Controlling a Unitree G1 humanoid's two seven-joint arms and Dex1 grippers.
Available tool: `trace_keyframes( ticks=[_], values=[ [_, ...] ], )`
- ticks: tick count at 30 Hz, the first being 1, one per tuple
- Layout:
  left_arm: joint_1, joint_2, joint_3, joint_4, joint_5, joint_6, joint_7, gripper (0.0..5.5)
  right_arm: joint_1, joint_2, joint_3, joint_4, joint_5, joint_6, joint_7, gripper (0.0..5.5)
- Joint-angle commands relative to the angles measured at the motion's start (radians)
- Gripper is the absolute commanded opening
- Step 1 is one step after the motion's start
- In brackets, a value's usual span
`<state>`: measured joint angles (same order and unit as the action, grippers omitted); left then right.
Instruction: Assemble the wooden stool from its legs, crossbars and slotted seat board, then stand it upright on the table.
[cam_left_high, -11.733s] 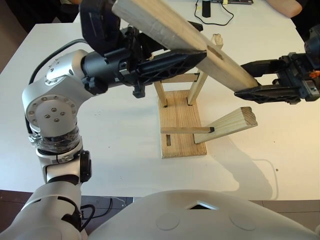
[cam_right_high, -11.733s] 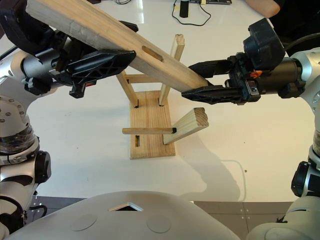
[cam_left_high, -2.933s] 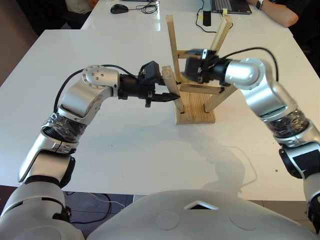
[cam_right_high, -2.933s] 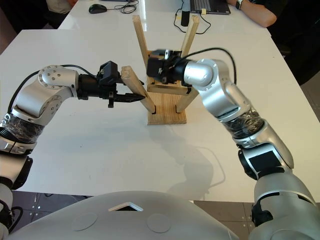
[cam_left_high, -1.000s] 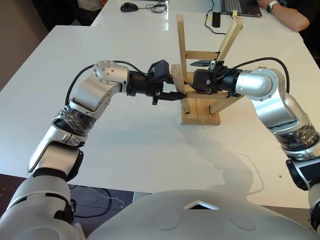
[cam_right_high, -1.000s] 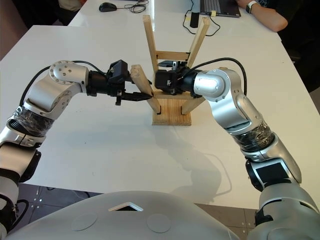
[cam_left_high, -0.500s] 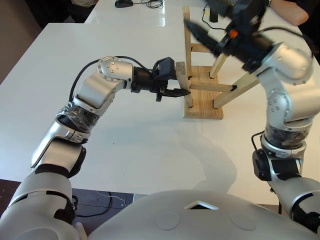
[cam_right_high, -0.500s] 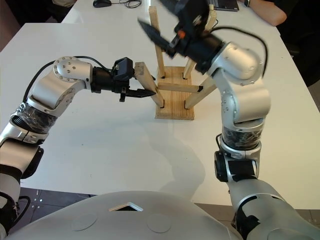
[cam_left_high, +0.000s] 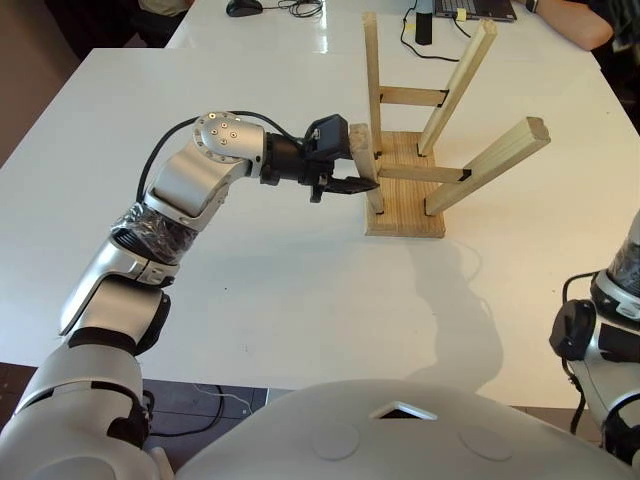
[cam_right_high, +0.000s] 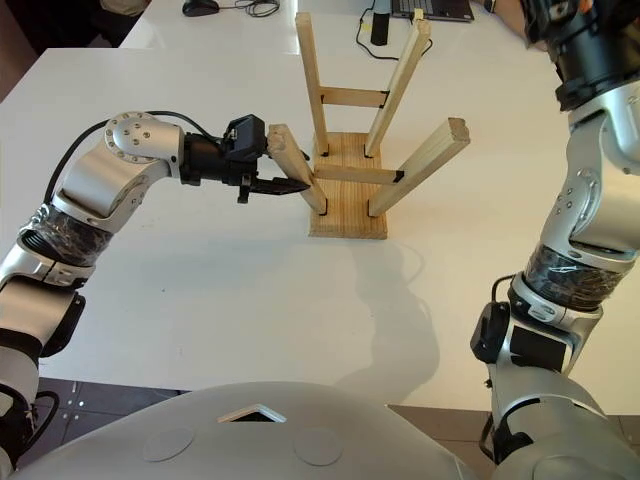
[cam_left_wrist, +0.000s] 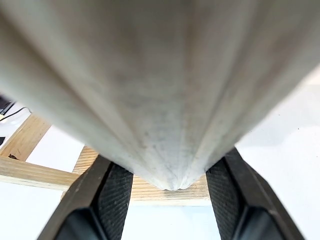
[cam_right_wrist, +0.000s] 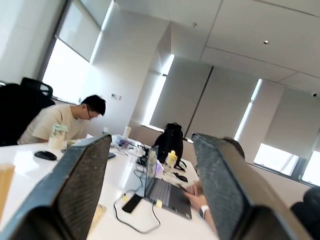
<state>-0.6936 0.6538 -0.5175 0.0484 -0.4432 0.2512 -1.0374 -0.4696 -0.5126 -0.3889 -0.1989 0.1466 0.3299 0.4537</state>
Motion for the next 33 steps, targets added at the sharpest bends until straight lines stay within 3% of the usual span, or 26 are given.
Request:
trace_keyframes(
  ticks=[1, 6, 10, 19, 26, 33],
  values=[
    [0.183, 0.144, -0.173, 0.020, 0.164, 0.198, -0.109, 2.02, 0.195, 0.009, 0.114, 0.038, -0.051, -0.098, 0.045, 2.95],
    [0.207, 0.223, -0.151, -0.049, 0.114, 0.231, -0.139, 2.02, 0.390, -0.006, 0.250, -0.032, -0.059, -0.126, 0.129, 2.95],
    [0.206, 0.261, -0.103, -0.112, 0.004, 0.295, -0.159, 2.02, 0.415, -0.027, 0.271, 0.067, -0.055, -0.164, 0.164, 2.95],
    [0.264, 0.394, 0.016, -0.285, -0.216, 0.333, -0.288, 2.03, 0.419, -0.074, 0.336, 0.026, -0.008, -0.170, 0.317, 2.95],
    [0.353, 0.421, 0.006, -0.366, -0.125, 0.274, -0.241, 2.03, 0.455, -0.104, 0.399, -0.033, 0.030, -0.155, 0.417, 2.95],
    [0.357, 0.375, -0.006, -0.396, -0.058, 0.268, -0.114, 2.03, 0.583, -0.075, 0.373, -0.121, -0.006, -0.109, 0.309, 2.95]
  ],
)
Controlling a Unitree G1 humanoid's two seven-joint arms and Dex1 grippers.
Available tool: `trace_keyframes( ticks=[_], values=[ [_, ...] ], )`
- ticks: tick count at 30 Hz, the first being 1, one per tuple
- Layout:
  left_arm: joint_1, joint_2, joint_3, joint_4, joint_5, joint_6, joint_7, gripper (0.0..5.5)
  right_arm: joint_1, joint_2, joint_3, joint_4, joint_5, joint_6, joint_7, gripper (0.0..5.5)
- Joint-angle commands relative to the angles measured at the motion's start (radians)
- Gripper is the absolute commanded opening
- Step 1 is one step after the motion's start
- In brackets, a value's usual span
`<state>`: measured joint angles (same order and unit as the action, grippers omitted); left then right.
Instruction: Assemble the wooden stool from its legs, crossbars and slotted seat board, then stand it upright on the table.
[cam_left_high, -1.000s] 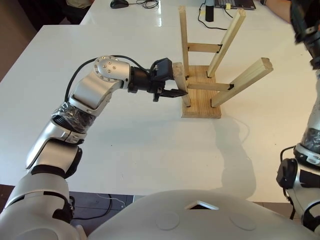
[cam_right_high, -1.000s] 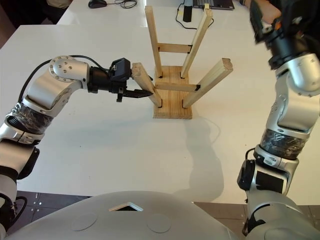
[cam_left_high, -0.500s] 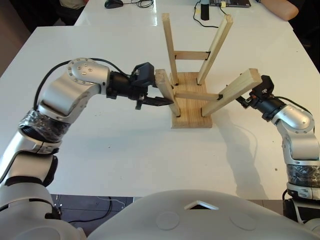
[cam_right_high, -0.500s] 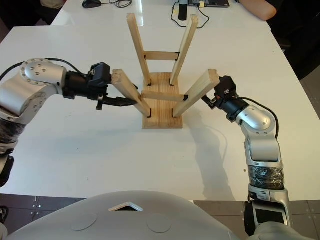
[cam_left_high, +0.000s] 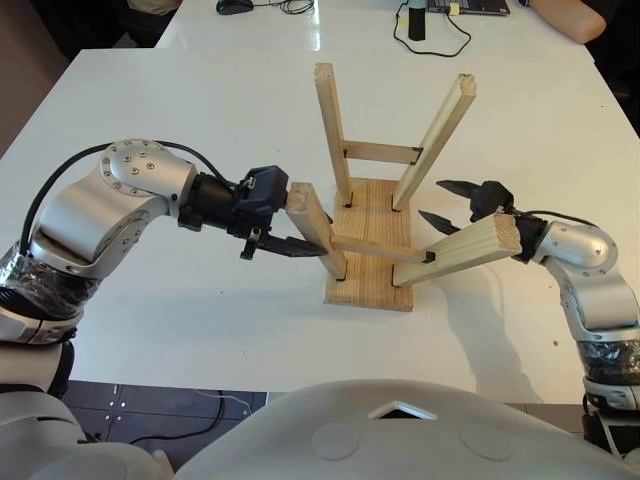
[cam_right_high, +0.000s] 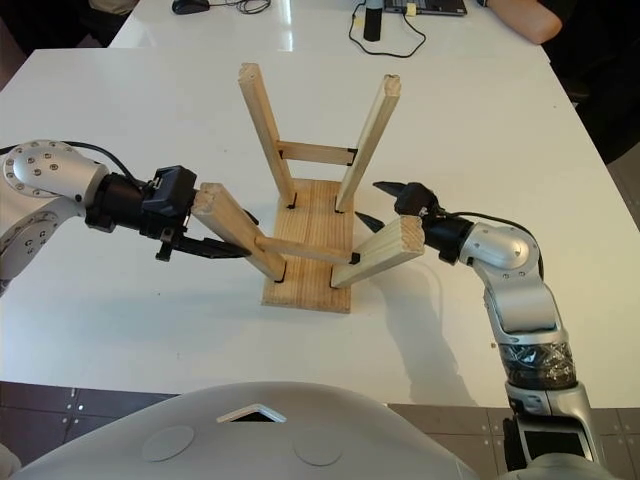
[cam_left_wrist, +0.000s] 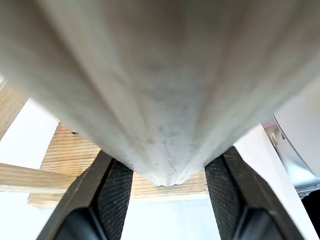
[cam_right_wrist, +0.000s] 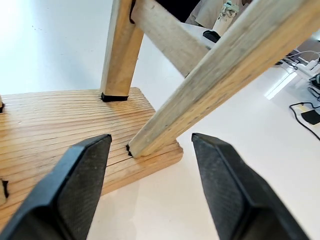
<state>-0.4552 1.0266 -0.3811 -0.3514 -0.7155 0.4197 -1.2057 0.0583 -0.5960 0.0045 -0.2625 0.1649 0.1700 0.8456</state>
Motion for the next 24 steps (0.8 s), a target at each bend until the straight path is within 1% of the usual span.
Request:
trace_keyframes(
  ticks=[1, 7, 11, 16, 18, 20, 22, 24],
  values=[
    [0.124, 0.000, -0.146, -0.003, 0.226, 0.096, 0.071, 2.03, 0.064, 0.021, -0.029, -0.065, -0.034, 0.065, -0.115, 2.95],
    [0.151, -0.013, -0.163, -0.027, 0.285, 0.089, 0.153, 2.03, 0.062, 0.076, -0.048, -0.115, -0.014, 0.128, -0.228, 2.95],
    [0.152, -0.022, -0.184, -0.024, 0.328, 0.076, 0.179, 2.03, 0.053, 0.083, -0.067, -0.129, 0.000, 0.149, -0.260, 2.95],
    [0.116, -0.063, -0.194, 0.005, 0.340, 0.100, 0.218, 2.03, 0.044, 0.110, -0.112, -0.170, -0.012, 0.219, -0.357, 2.95],
    [0.095, -0.084, -0.189, 0.026, 0.331, 0.120, 0.236, 2.03, 0.018, 0.136, -0.157, -0.176, -0.046, 0.249, -0.454, 2.95],
    [0.072, -0.104, -0.189, 0.050, 0.326, 0.135, 0.243, 2.03, -0.019, 0.165, -0.244, -0.207, -0.058, 0.274, -0.564, 2.95],
    [0.047, -0.125, -0.195, 0.076, 0.327, 0.145, 0.246, 2.03, -0.063, 0.187, -0.327, -0.278, -0.060, 0.276, -0.652, 2.95],
    [0.019, -0.150, -0.202, 0.108, 0.332, 0.160, 0.251, 2.03, -0.119, 0.188, -0.378, -0.359, -0.074, 0.270, -0.717, 2.95]
  ],
)
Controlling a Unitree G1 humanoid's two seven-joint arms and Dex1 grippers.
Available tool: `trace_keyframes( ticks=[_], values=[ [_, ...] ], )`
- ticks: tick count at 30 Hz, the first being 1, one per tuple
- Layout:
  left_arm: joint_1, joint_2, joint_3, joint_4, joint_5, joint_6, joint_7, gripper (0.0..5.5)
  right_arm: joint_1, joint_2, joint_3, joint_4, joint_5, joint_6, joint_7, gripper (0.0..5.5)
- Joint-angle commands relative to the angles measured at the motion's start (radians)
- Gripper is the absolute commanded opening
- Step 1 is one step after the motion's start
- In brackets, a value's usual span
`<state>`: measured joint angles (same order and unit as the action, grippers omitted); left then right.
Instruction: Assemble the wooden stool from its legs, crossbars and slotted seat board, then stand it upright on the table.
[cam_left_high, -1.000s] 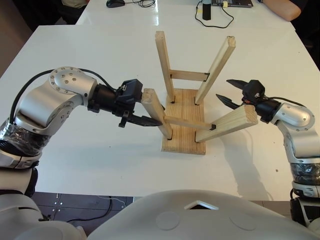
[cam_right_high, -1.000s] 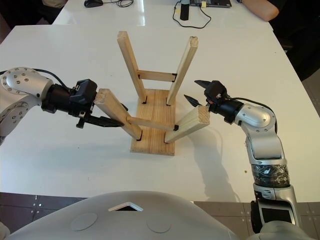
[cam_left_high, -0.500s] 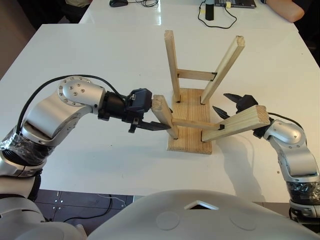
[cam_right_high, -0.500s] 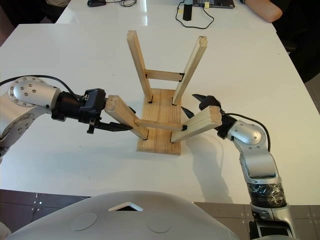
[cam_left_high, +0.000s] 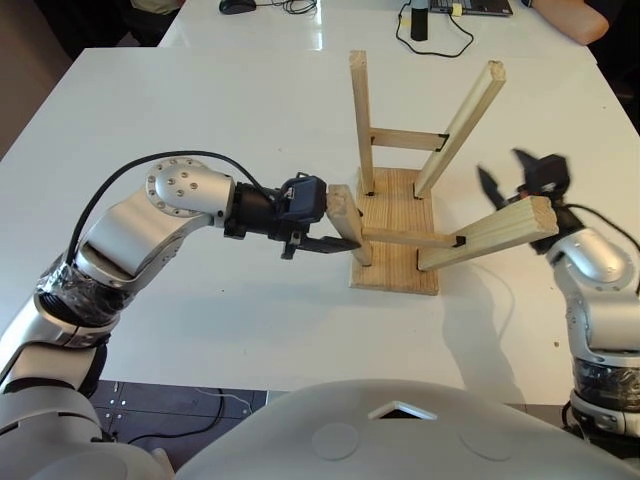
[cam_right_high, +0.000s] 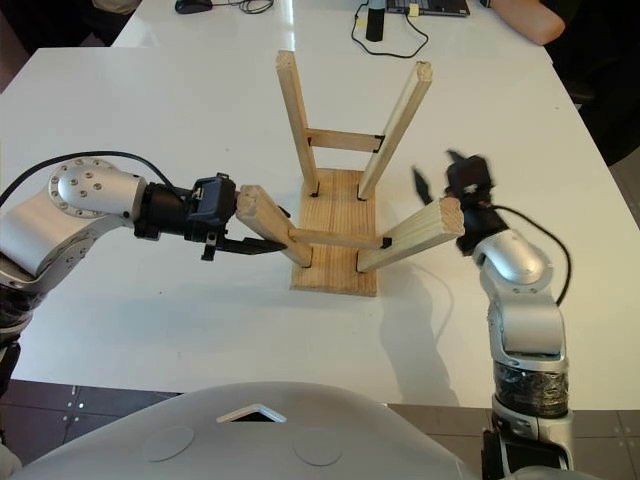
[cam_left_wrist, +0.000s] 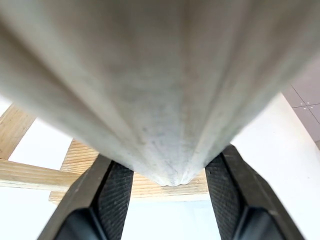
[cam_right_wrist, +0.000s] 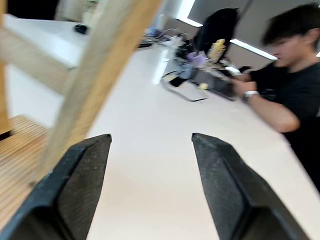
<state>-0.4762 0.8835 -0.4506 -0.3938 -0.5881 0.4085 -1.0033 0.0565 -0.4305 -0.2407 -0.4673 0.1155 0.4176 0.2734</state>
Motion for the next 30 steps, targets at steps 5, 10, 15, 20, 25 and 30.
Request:
trace_keyframes(
  ticks=[5, 10, 15, 20, 25, 30],
  values=[
    [-0.034, -0.076, -0.142, 0.253, 0.227, 0.206, 0.084, 2.03, -0.341, 0.020, -0.100, -0.414, 0.136, 0.099, -0.176, 2.95],
    [-0.051, -0.105, -0.144, 0.283, 0.240, 0.217, 0.094, 2.03, -0.371, 0.149, 0.179, -0.546, 0.374, 0.333, -0.210, 2.95],
    [-0.035, -0.110, -0.149, 0.271, 0.242, 0.221, 0.090, 2.03, -0.251, 0.243, 0.366, -0.421, 0.315, 0.334, -0.267, 2.95],
    [-0.031, -0.104, -0.158, 0.258, 0.242, 0.218, 0.075, 2.03, -0.112, 0.236, 0.474, -0.199, 0.175, 0.263, -0.284, 2.95],
    [-0.029, -0.102, -0.163, 0.251, 0.246, 0.218, 0.068, 2.03, 0.037, 0.196, 0.582, -0.012, 0.043, 0.224, -0.282, 2.95],
    [-0.015, -0.100, -0.161, 0.248, 0.250, 0.217, 0.077, 2.03, -0.018, 0.220, 0.570, -0.155, 0.066, 0.148, -0.217, 2.95]
  ],
)
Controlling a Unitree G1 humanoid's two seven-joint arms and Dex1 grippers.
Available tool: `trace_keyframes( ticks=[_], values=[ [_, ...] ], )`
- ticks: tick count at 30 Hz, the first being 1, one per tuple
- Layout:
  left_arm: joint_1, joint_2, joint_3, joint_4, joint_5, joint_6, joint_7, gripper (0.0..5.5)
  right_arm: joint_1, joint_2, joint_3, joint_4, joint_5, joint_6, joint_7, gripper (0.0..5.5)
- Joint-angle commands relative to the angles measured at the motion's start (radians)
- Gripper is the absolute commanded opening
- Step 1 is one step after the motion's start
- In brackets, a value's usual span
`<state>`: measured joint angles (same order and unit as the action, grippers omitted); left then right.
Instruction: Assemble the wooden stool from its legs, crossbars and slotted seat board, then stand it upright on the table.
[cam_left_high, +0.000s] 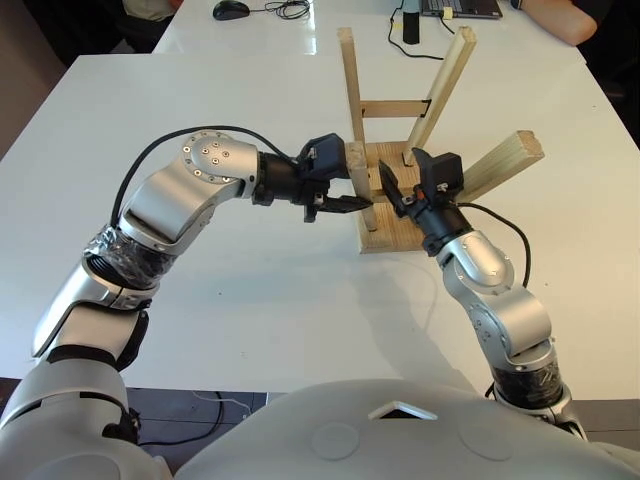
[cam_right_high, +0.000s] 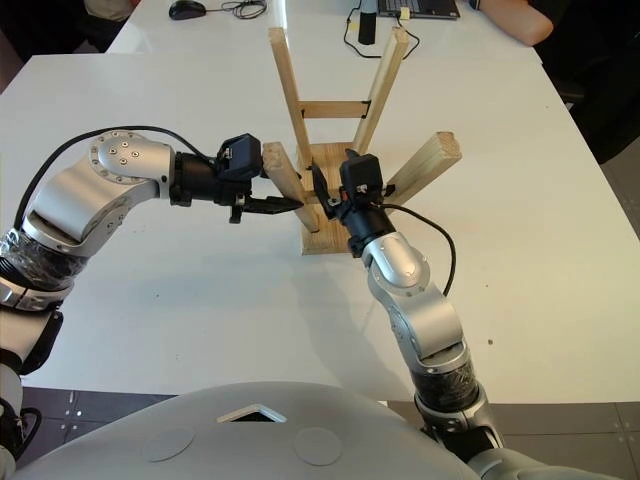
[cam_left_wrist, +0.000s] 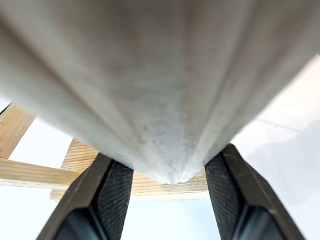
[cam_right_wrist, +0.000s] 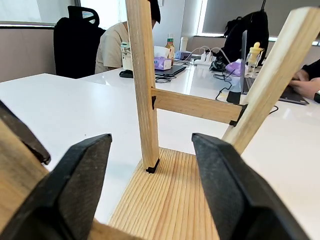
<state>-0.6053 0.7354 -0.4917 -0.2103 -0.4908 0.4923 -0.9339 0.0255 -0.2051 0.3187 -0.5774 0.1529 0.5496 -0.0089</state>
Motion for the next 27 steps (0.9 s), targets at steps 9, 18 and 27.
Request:
trace_keyframes(
  ticks=[9, 18, 27],
  values=[
    [0.121, 0.052, -0.135, 0.121, 0.181, 0.108, 0.003, 2.03, -0.482, -0.080, -0.653, -0.252, 0.633, 0.024, -0.010, 2.95],
    [0.092, 0.054, -0.157, 0.157, 0.205, 0.078, -0.031, 2.03, -0.082, -0.480, -0.702, 0.408, -0.063, -0.241, 0.043, 2.95],
    [0.057, 0.022, -0.199, 0.143, 0.210, 0.083, -0.062, 2.03, -0.270, -0.102, 0.126, -0.075, -0.115, -0.135, 0.243, 2.95]
  ],
)
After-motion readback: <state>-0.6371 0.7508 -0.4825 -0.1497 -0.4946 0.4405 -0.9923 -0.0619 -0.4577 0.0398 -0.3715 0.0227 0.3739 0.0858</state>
